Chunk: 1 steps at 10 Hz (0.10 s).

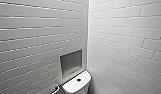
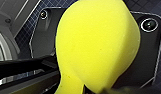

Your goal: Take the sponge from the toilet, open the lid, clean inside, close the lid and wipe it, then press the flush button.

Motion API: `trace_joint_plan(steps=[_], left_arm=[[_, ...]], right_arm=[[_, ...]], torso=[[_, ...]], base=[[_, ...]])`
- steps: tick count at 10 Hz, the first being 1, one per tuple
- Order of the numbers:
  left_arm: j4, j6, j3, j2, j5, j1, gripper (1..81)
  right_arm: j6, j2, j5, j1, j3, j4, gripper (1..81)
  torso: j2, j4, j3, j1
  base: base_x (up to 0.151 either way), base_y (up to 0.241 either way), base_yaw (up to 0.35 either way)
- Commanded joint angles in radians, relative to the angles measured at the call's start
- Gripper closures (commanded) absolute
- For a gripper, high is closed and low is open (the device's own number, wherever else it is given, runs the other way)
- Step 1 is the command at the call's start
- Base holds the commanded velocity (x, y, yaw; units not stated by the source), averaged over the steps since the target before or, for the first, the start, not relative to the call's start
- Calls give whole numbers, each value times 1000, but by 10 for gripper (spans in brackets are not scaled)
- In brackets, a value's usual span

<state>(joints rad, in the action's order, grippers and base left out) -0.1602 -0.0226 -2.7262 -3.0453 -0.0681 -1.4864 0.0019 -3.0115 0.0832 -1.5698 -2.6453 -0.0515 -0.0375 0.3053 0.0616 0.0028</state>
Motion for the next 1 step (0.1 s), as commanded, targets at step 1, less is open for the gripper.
trace_joint_plan(steps=[1], left_arm=[[1, 3, -1, -9, 50, 42, 811]], right_arm=[[1, -11, -65, 53, 1, 4, 811]], torso=[[0, 0, 0, 0]], base=[[0, 0, 0]])
